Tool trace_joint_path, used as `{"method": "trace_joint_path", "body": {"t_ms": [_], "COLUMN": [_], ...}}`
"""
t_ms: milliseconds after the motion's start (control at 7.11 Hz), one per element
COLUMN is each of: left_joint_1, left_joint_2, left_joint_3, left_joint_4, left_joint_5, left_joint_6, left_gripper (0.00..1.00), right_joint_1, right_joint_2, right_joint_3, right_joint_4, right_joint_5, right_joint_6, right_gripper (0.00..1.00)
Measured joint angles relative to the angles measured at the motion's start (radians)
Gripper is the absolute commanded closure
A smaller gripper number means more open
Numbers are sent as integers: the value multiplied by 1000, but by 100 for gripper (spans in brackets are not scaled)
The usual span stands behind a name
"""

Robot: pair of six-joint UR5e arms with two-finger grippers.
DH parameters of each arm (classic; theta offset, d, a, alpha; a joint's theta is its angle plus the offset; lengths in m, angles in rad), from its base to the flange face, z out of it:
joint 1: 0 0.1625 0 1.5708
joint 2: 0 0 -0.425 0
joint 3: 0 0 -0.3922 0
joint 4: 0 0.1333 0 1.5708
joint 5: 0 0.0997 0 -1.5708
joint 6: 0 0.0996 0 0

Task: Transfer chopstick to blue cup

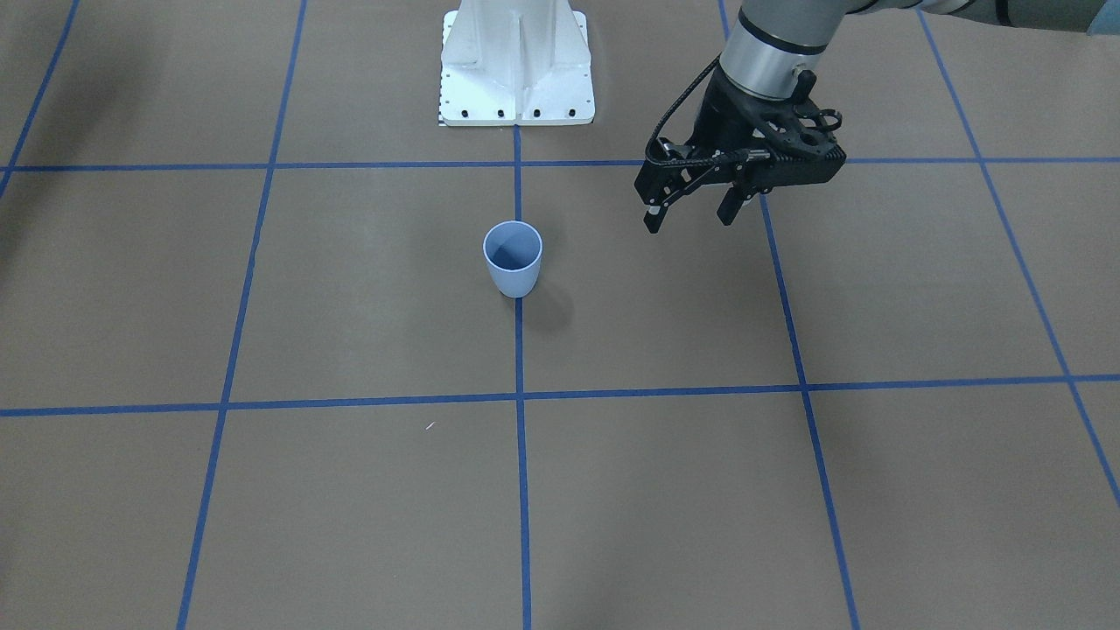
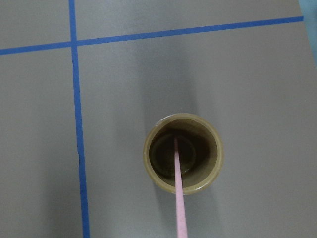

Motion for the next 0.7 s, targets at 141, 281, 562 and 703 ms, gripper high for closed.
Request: {"method": "trace_joint_path", "body": {"t_ms": [141,281,562,703], "left_joint_1": [-1,-1,-1,-1], "left_joint_2": [1,2,7,8], "left_joint_3": [0,0,-1,-3], "left_joint_4": [0,0,0,0], "left_joint_5": [0,0,0,0], "left_joint_6": [1,1,0,0], "left_gripper": [2,2,2,2], "right_joint_1": [0,0,-3,-4], "right_joint_2": [1,3,4,6], "right_joint_3": [-28,-47,-59,-60], "right_joint_4": [24,36,41,42], "right_joint_5": [0,3,15,20], "right_joint_6": [3,8,33,39], "right_gripper": [42,62,100,100]}}
